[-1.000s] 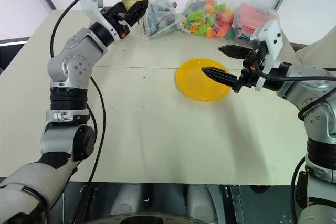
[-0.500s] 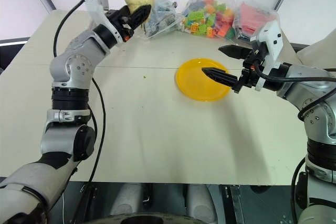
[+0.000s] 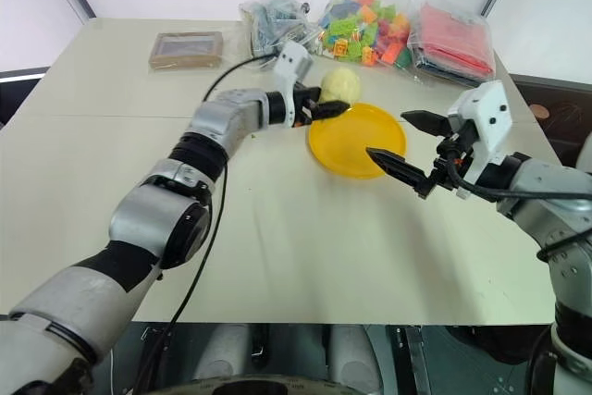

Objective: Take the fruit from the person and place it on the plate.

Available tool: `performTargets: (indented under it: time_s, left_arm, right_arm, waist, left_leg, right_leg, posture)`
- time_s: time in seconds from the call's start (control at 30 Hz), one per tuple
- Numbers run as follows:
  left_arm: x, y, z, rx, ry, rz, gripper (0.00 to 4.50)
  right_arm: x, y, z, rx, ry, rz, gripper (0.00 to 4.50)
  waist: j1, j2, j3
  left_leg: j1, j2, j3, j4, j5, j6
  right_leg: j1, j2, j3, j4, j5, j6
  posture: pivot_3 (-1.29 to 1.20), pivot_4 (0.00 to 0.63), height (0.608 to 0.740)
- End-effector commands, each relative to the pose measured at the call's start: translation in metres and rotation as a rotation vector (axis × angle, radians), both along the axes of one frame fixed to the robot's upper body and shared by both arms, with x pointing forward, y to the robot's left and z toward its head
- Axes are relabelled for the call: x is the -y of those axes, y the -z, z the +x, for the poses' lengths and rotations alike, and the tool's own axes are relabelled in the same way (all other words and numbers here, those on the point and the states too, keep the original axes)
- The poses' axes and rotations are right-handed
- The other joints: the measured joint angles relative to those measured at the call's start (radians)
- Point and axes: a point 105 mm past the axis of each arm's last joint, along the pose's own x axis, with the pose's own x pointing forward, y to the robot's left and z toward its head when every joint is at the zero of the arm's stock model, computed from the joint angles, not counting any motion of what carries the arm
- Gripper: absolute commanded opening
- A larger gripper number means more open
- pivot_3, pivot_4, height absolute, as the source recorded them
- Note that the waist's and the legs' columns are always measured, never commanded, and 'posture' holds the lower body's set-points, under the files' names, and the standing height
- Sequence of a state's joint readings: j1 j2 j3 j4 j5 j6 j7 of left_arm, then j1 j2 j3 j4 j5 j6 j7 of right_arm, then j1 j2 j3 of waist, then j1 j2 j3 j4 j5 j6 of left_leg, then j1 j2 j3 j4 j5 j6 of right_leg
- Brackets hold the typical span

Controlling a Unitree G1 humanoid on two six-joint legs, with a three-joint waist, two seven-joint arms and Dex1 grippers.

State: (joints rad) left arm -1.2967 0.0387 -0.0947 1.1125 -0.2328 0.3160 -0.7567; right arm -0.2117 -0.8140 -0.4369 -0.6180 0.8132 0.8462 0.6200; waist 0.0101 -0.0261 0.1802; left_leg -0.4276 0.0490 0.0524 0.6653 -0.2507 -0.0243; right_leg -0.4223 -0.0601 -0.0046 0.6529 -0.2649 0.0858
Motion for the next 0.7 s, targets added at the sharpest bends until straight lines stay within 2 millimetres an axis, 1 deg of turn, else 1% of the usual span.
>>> performTargets:
  time_s: [0.03,0.2,0.3,0.37,0.4,0.43,0.6,0.63,0.7]
  left_arm:
    - [0.009,-0.009,0.001,0.068,0.011,0.02,2.77]
    - [0.02,0.009,-0.004,0.067,0.032,0.076,2.77]
    - [0.022,0.015,-0.006,0.07,0.04,0.093,2.77]
    - [0.023,0.016,-0.006,0.068,0.043,0.094,3.82]
    - [0.023,0.016,-0.006,0.067,0.046,0.093,4.2]
    - [0.023,0.016,-0.007,0.066,0.048,0.092,4.46]
    - [0.021,0.01,-0.006,0.069,0.053,0.065,4.46]
    - [0.02,0.006,-0.005,0.077,0.052,0.052,4.46]
    - [0.014,-0.01,0.0,0.085,0.029,-0.01,4.46]
  right_arm:
    - [-0.005,-0.009,-0.013,0.056,0.03,0.021,4.5]
    - [-0.008,-0.007,-0.021,0.056,0.078,0.046,4.5]
    - [-0.008,-0.006,-0.024,0.056,0.093,0.053,4.5]
    - [-0.009,-0.006,-0.025,0.054,0.097,0.054,4.5]
    - [-0.009,-0.006,-0.026,0.053,0.1,0.054,4.5]
    - [-0.009,-0.006,-0.026,0.053,0.102,0.055,4.5]
    - [-0.009,-0.006,-0.026,0.048,0.107,0.055,4.5]
    - [-0.009,-0.006,-0.025,0.048,0.107,0.055,4.5]
    - [-0.008,-0.006,-0.024,0.046,0.108,0.049,4.5]
  waist:
    - [0.001,0.0,0.0]
    - [0.002,0.0,0.0]
    - [0.003,0.0,0.0]
    - [0.003,0.0,0.0]
    - [0.003,0.0,0.0]
    - [0.003,0.0,0.0]
    - [0.002,0.0,0.0]
    - [0.002,0.0,0.0]
    - [0.002,0.0,0.0]
  left_leg:
    - [0.0,0.0,0.0,0.0,0.0,0.0]
    - [0.0,0.0,0.0,0.0,0.0,0.0]
    - [0.0,0.0,0.0,0.0,0.0,0.0]
    - [0.0,0.0,0.0,0.0,0.0,0.0]
    - [0.0,0.0,0.0,0.0,0.0,0.0]
    - [0.0,0.0,0.0,0.0,0.0,0.0]
    - [0.0,0.0,-0.001,0.0,0.0,0.0]
    - [0.0,0.0,-0.001,0.0,0.0,0.0]
    - [0.0,0.0,0.0,0.0,0.0,0.0]
  right_leg:
    - [0.0,0.0,0.0,0.0,0.0,0.0]
    - [0.0,0.0,0.0,0.0,0.0,0.0]
    - [0.0,0.0,0.0,0.0,0.0,0.0]
    - [0.0,0.0,0.0,0.0,0.0,0.0]
    - [0.0,0.0,0.0,0.0,0.0,0.0]
    - [0.0,0.0,0.0,0.0,0.0,0.0]
    - [0.0,0.0,0.0,0.0,0.0,0.0]
    - [0.0,0.0,0.0,0.0,0.0,0.0]
    - [0.0,0.0,0.0,0.0,0.0,0.0]
  posture:
    - [0.0,0.15,0.731]
    - [0.0,0.15,0.731]
    - [0.0,0.15,0.731]
    - [0.0,0.15,0.731]
    - [0.0,0.15,0.731]
    - [0.0,0.15,0.731]
    - [0.0,0.15,0.731]
    - [0.0,0.15,0.731]
    - [0.0,0.15,0.731]
